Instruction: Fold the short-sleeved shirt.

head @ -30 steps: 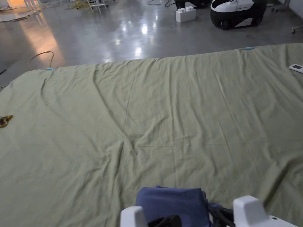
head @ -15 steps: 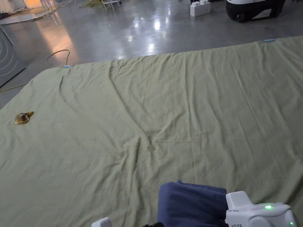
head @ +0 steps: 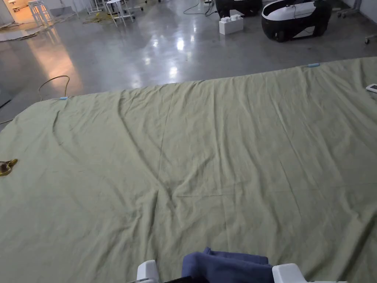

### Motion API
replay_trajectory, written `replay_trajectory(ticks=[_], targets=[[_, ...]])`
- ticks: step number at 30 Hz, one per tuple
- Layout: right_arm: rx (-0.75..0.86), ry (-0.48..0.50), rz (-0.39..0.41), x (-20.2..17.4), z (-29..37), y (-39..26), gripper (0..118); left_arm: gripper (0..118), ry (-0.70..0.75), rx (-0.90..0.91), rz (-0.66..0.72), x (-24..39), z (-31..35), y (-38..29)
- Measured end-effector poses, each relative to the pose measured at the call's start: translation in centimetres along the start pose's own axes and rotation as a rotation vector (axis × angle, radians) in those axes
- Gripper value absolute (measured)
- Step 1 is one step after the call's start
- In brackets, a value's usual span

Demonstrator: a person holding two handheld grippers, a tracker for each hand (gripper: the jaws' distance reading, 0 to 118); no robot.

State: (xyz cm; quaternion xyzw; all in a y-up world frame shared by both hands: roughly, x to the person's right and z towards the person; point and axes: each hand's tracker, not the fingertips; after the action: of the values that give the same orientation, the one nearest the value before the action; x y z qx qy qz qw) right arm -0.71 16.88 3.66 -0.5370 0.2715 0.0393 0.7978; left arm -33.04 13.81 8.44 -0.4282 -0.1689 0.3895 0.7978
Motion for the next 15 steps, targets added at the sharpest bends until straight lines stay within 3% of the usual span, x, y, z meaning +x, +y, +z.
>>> replay_trajectory(ticks=[2, 7, 9, 10, 12, 15], targets=[[0.007, 0.019, -0.027, 0.3, 0.0, -0.1, 0, 23, 0.055, -0.008, -0.010, 0.3, -0.4, -0.1], [-0.003, 0.067, -0.075, 1.1, 0.8, 0.3, 0, 22, 0.037, 0.009, 0.020, 0.9, 1.4, 0.4], [0.127, 0.157, -0.092, 0.9, 3.1, 0.3, 0, 22, -0.028, 0.064, 0.182, 0.6, 4.3, 1.1], [0.170, 0.212, -0.090, 0.7, 4.6, 0.5, 0, 22, -0.074, 0.103, 0.186, 0.3, 6.2, 1.4], [0.181, 0.289, -0.095, -0.2, 7.0, 1.0, 0, 22, 0.049, 0.164, 0.096, -0.1, 10.9, 3.2], [0.224, 0.290, -0.114, -0.5, 8.9, 0.7, 0, 22, 0.234, 0.213, 0.033, -2.5, 18.4, 6.4]])
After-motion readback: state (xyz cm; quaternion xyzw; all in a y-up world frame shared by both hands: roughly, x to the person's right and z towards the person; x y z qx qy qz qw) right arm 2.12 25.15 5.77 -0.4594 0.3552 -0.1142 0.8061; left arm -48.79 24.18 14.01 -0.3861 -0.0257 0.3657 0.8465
